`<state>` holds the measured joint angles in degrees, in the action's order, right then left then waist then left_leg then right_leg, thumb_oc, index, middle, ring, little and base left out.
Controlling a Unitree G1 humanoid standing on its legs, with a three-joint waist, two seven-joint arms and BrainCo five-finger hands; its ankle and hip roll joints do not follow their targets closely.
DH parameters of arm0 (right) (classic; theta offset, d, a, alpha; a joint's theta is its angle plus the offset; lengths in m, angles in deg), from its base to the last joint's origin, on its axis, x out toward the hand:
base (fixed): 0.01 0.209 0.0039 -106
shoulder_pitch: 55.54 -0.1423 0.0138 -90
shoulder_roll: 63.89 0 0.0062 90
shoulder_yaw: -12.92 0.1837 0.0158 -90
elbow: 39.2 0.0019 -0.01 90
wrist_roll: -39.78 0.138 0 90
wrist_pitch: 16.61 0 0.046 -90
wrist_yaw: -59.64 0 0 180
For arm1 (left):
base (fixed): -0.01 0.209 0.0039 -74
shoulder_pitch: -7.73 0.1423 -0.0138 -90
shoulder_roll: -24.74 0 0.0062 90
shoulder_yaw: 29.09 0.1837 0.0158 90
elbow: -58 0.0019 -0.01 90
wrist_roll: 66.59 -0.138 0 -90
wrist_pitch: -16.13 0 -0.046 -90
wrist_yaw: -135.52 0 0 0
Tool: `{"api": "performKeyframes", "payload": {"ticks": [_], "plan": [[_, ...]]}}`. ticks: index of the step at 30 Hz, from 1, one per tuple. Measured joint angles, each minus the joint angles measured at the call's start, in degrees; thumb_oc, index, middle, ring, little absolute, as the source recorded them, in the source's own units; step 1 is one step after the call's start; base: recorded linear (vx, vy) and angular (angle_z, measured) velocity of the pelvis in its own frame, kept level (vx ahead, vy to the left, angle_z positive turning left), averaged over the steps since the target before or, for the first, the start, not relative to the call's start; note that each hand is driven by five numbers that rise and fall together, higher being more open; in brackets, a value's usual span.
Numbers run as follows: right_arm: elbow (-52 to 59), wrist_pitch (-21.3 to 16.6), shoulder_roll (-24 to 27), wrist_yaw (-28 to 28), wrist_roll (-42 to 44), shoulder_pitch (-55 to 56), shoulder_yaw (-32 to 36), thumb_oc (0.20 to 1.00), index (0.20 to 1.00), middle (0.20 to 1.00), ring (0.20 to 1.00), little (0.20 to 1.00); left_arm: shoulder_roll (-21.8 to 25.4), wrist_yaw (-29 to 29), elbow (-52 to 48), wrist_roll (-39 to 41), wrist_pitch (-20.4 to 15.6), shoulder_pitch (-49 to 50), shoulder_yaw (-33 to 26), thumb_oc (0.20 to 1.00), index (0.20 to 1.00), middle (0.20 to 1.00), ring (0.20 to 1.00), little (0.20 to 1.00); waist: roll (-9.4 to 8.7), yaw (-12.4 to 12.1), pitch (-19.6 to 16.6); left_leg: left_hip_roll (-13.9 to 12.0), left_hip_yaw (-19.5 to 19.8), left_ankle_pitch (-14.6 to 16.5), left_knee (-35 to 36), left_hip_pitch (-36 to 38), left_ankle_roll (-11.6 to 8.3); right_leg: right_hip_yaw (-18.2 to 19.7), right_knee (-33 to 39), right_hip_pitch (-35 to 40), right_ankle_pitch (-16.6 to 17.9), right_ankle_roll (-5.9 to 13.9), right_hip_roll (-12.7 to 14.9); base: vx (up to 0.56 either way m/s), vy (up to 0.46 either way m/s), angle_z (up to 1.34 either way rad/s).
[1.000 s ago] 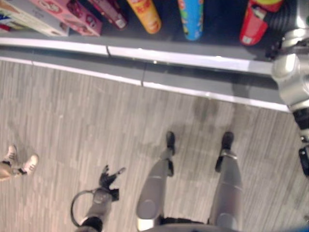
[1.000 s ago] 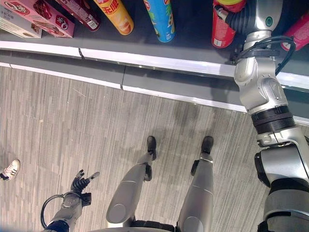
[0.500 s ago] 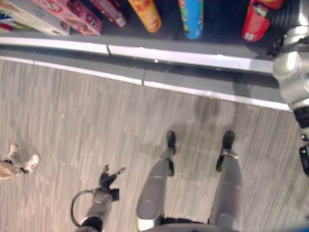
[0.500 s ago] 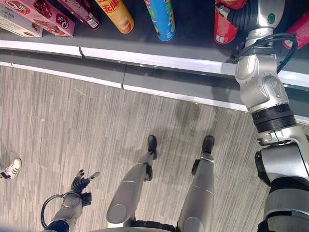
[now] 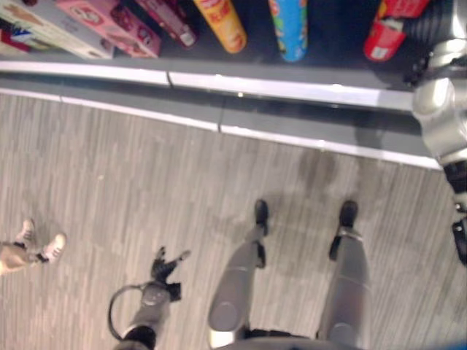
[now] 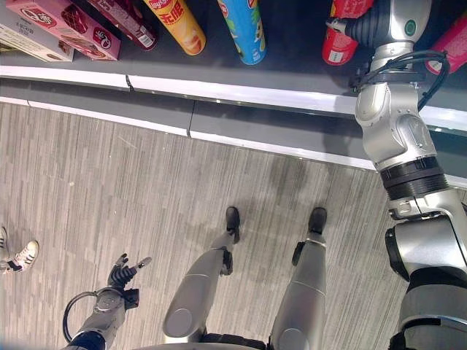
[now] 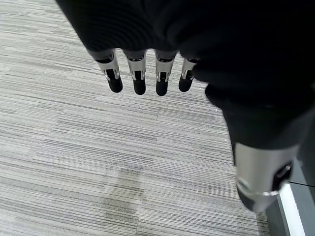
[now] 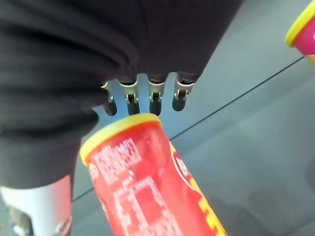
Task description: Put the goods on the table back onto the shelves and tidy them up.
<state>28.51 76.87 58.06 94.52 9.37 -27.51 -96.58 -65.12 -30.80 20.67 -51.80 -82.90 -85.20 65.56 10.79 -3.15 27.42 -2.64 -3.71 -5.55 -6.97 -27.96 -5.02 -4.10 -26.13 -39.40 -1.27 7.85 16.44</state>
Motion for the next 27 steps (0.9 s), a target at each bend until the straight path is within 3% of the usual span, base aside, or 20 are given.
{"api": "performKeyframes", "payload": {"ticks": [6, 8, 9, 10, 13, 14, 15, 18, 20, 23, 27], "plan": [[16.65, -0.74, 0.24, 0.69, -0.06, 12.6, 7.49, 1.0, 1.0, 1.0, 1.0, 1.0, -0.71, 0.11, -0.94, -0.22, 0.69, -0.22, -0.24, 1.0, 1.0, 1.0, 1.0, 1.0, -0.38, 0.53, -0.2, -0.62, 0.06, -0.08, 1.1, 2.72, -0.12, -1.22, 2.0, 3.47, 0.26, -0.11, -0.52, 0.04, -0.003, -0.01], [23.09, -3.76, -3.35, -2.26, 0.94, 23.06, 8.35, 1.0, 1.0, 1.0, 1.0, 1.0, -0.75, 0.05, -0.08, -0.31, 1.71, 0.58, -0.24, 1.0, 1.0, 1.0, 1.0, 1.0, -2.52, 1.29, -2.92, -1.53, -0.18, -0.06, 2.93, 5.04, -0.15, -1.24, 4.65, 5.63, 0.67, 0.01, -1.58, 0.11, -0.027, -0.18], [23.09, -3.76, -3.35, -2.26, 0.94, 23.06, 8.35, 1.0, 1.0, 1.0, 1.0, 1.0, -0.75, 0.05, -0.08, -0.31, 1.71, 0.58, -0.24, 1.0, 1.0, 1.0, 1.0, 1.0, -2.52, 1.29, -2.92, -1.53, -0.18, -0.06, 2.93, 5.04, -0.15, -1.24, 4.65, 5.63, 0.67, 0.01, -1.58, 0.13, -0.024, -0.26], [26.84, -7.07, -7.42, -6.9, 5.3, 33.27, 8.28, 1.0, 1.0, 1.0, 1.0, 1.0, -1.39, -0.36, 1.46, -1.8, 2.36, 0.74, -0.52, 1.0, 1.0, 1.0, 1.0, 1.0, -4.24, 1.57, -5.34, -2.21, -0.88, -0.16, 5.14, 8.15, -0.29, -1.35, 7.77, 8.87, 1.51, 0.04, -2.78, 0.08, -0.019, -0.28], [27.9, -10.58, -8.69, -14.6, 13.88, 43.75, 7.39, 1.0, 1.0, 1.0, 1.0, 1.0, -1.91, -0.87, 2.82, -4.86, 2.88, 0.91, -0.77, 1.0, 1.0, 1.0, 1.0, 1.0, -6.27, 3.32, -9.23, -2.61, -1.81, -0.18, 7.42, 11.03, -0.31, -1.29, 11.37, 12.02, 2.38, 0.62, -3.5, 0.09, 0.008, -0.22], [27.59, -11.74, -9.79, -18.91, 19.64, 48.23, 7.15, 1.0, 1.0, 1.0, 1.0, 1.0, -1.9, -1.23, 3.37, -5.4, 2.89, 1.27, -0.88, 1.0, 1.0, 1.0, 1.0, 1.0, -7.24, 4.59, -10.42, -2.83, -2.67, -0.17, 8.35, 12.69, -0.32, -1.11, 13.03, 13.53, 3.04, 0.69, -3.8, 0.11, -0.002, -0.2], [28.0, -12.83, -10.67, -22.37, 24.5, 50.96, 8.4, 1.0, 1.0, 1.0, 1.0, 1.0, -1.91, -2.01, 3.97, -6.61, 2.9, 1.32, -1.36, 1.0, 1.0, 1.0, 1.0, 1.0, -7.48, 4.33, -10.76, -3.06, -3.39, -0.18, 9.09, 13.98, -0.34, -1.0, 14.16, 14.9, 3.39, 0.82, -4.13, 0.13, 0.013, -0.25], [21.83, -12.51, -11.48, -37.44, 38.83, 63.36, 4.65, 1.0, 1.0, 1.0, 1.0, 1.0, -1.55, -4.72, 7.36, -9.32, 3.05, 4.25, -3.07, 1.0, 1.0, 1.0, 1.0, 1.0, -8.81, 5.77, -14.18, -3.52, -4.72, 0.04, 11.92, 18.9, -0.25, -0.77, 19.45, 20.16, 4.52, 1.64, -5.05, 0.09, 0.027, -0.25], [16.92, -11.78, -11.64, -43.49, 43.42, 66.64, 4.15, 1.0, 1.0, 1.0, 1.0, 1.0, -1.65, -6.19, 8.61, -9.83, 2.95, 4.78, -2.99, 1.0, 1.0, 1.0, 1.0, 1.0, -8.88, 6.55, -14.48, -3.5, -4.88, 0.34, 11.98, 20.28, -0.16, -0.74, 21.67, 22.47, 5.42, 1.97, -5.02, 0.06, 0.0, -0.09], [7.05, -10.01, -12.34, -48.25, 45.18, 69.04, 3.76, 1.0, 1.0, 1.0, 1.0, 1.0, -1.65, -7.65, 9.92, -11.0, 2.97, 5.59, -2.96, 1.0, 1.0, 1.0, 1.0, 1.0, -9.03, 6.99, -16.12, -3.36, -4.98, 0.64, 11.98, 21.67, -0.08, -0.83, 23.83, 24.81, 6.3, 2.15, -5.03, 0.07, -0.006, -0.03], [-10.61, -8.93, -18.21, -47.48, 44.87, 68.6, 6.58, 1.0, 1.0, 1.0, 1.0, 1.0, -2.21, -8.85, 10.25, -11.46, 2.74, 7.0, -1.63, 1.0, 1.0, 1.0, 1.0, 1.0, -9.41, 7.06, -19.06, -3.5, -6.16, 1.69, 12.0, 24.33, -0.25, -0.17, 25.9, 27.73, 7.13, 2.21, -5.4, 0.07, -0.01, -0.12]]}}
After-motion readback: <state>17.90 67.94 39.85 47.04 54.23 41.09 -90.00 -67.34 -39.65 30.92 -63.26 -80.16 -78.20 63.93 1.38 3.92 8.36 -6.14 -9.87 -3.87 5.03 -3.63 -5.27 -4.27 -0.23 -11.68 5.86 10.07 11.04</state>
